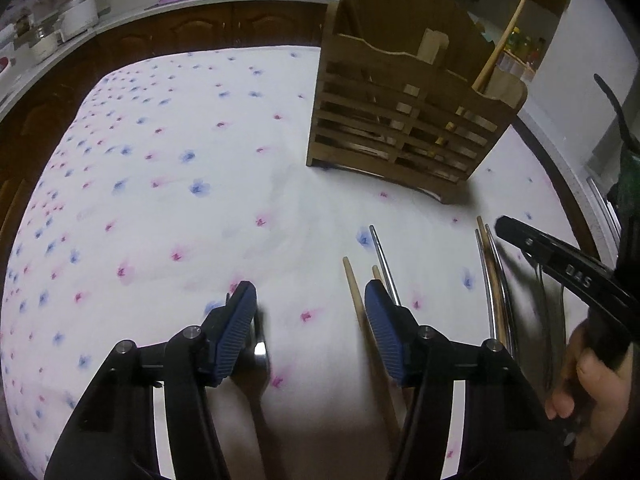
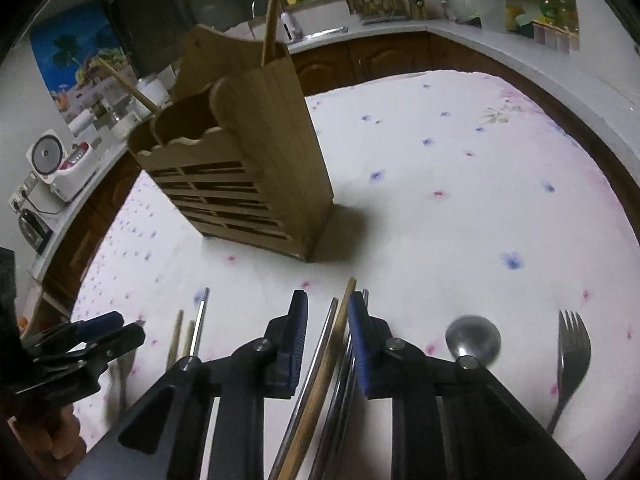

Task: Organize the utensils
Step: 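Close the left tool on a wooden chopstick while the right tool grasps a chopstick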

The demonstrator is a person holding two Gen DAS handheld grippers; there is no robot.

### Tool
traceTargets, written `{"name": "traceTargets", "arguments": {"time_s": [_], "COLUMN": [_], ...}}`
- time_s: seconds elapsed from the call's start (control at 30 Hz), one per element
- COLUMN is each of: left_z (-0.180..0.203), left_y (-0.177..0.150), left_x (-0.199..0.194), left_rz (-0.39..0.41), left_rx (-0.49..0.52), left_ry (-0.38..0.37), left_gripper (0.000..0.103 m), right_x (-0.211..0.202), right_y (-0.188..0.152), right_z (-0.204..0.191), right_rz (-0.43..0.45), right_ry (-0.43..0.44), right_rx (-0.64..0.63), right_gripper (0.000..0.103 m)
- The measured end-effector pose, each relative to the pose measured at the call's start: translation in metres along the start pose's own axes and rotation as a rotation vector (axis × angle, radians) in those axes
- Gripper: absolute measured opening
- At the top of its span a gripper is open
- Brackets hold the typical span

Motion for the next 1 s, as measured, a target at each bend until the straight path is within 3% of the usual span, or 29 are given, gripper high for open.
{"name": "traceTargets", "arguments": {"time_s": [0.47,0.57,0.7,1.0], "left_z": [0.006,0.014,0.022,0.01], "left_y": [0.001,0.001,0.004,0.013], "left_x": [0.036,0.04,0.044,0.019], "left_rz": [-0.092,-0.097,-0.097,-0.037], "left_rx": [0.071,0.12,0.138,0.041], "left_ry": [0.04,0.064,0.051,-0.051], "left_gripper": [0.05,0.04,0.008,0.004], "right_x": [0.034,0.034,0.034,-0.004], "right_y": [0.009,0.008,0.007,0.016], "right_z": [-0.009,-0.014,-0.012,-0.009], "right_rz": [-0.073,-0.058,-0.054,0.001], "right_ry": [-0.068,-0.116,-0.103,0.024], "right_rx": [-0.095,-0.143,-0.127,-0.032], "right_gripper": [0.019,0.014,0.007,0.005]}}
Point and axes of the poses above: each gripper's, at about its wrist camera, not at the fingertips, and x roughly the way its jaws point, z to its right, y to its top, the point moved 4 cm from there along x, roughly the way its jaws point, and after that the axes turned 15 degrees about -y, right-handed, at the moved point
